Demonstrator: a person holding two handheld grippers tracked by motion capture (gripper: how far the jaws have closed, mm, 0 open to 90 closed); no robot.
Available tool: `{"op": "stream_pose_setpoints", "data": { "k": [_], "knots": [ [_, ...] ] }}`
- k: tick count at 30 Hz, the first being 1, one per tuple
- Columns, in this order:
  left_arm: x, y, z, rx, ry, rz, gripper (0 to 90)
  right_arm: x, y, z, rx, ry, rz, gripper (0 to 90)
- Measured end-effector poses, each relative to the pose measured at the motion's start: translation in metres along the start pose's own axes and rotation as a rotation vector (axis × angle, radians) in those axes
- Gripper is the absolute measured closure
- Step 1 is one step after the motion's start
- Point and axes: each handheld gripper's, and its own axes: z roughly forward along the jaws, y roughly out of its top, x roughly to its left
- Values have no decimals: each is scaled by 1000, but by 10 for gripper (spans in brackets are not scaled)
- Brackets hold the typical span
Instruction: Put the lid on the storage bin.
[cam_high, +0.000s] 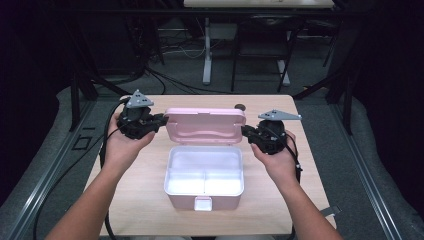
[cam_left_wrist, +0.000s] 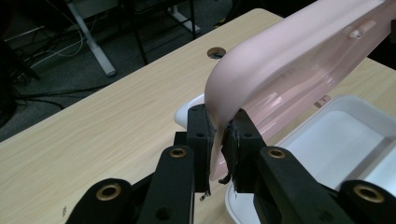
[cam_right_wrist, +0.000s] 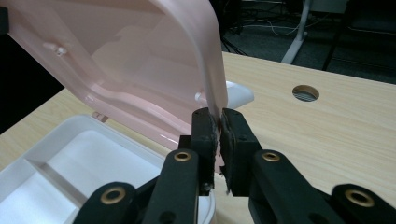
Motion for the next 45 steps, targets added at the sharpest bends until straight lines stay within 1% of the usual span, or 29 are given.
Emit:
{"op": "stream_pose_setpoints", "data": {
  "k": [2, 3, 6, 9, 10, 11, 13, 15, 16, 17, 20, 21, 22, 26, 27, 28, 29, 30, 31, 32, 34, 36, 37, 39, 41, 43, 44, 45],
  "knots": [
    [-1, -2, -1, -4, 0, 1, 808, 0, 0, -2, -4, 23, 1, 826],
    [-2, -3, -2, -8, -3, 2, 810, 1, -1, -3, -12, 6, 0, 821],
    [-4, -7, -6, -14, -4, 15, 810, 3, -2, -7, -13, 26, -13, 820],
    [-6, -10, -9, -16, -15, 24, 807, 4, -3, -11, -14, 23, -19, 819],
    [-6, -12, -10, -19, -21, 23, 807, 5, -4, -11, -28, 21, -17, 819],
    [-7, -13, -10, -22, -24, 22, 807, 5, -4, -13, -17, 30, -23, 819],
    [-7, -16, -13, -24, -31, 28, 815, 6, -5, -15, -18, 34, -28, 817],
    [-8, -20, -15, -32, -45, 21, 823, 7, -7, -17, -18, 25, -34, 817],
    [-9, -22, -16, -37, -48, 23, 823, 8, -8, -18, -16, 27, -33, 817],
    [-9, -24, -17, -37, -52, 30, 825, 7, -9, -19, -16, 43, -34, 818],
    [-11, -27, -19, -43, -60, 31, 824, 8, -11, -22, -14, 48, -36, 818],
    [-11, -29, -19, -44, -64, 32, 824, 9, -12, -23, -22, 42, -33, 818],
    [-12, -30, -20, -44, -66, 36, 824, 8, -13, -24, -17, 56, -34, 818],
    [-14, -35, -23, -45, -73, 44, 822, 10, -16, -26, -25, 59, -36, 818],
    [-15, -36, -23, -43, -77, 47, 821, 10, -17, -27, -19, 62, -39, 818],
    [-16, -37, -24, -44, -79, 50, 820, 11, -18, -28, -18, 53, -41, 818],
    [-16, -39, -25, -44, -82, 53, 820, 11, -19, -29, -20, 66, -39, 818],
    [-17, -40, -26, -43, -84, 54, 819, 12, -20, -29, -24, 59, -40, 818],
    [-18, -42, -27, -44, -85, 59, 819, 12, -20, -30, -20, 73, -43, 818],
    [-19, -42, -27, -42, -87, 61, 817, 13, -22, -31, -20, 52, -45, 818],
    [-20, -45, -29, -41, -92, 70, 816, 13, -25, -32, -25, 67, -41, 818],
    [-21, -48, -30, -43, -100, 67, 815, 13, -27, -34, -18, 70, -41, 819],
    [-22, -50, -31, -43, -105, 65, 814, 13, -28, -34, -18, 88, -40, 819],
    [-23, -52, -33, -48, -111, 63, 814, 13, -31, -36, -20, 94, -42, 819],
    [-24, -54, -34, -50, -113, 68, 812, 14, -33, -37, -23, 87, -41, 819],
    [-24, -56, -35, -55, -117, 66, 812, 14, -35, -39, -17, 88, -46, 819],
    [-25, -58, -36, -56, -121, 67, 812, 14, -36, -39, -18, 97, -46, 819],
    [-25, -59, -37, -57, -122, 65, 812, 14, -37, -40, -17, 92, -46, 820]
  ]
}}
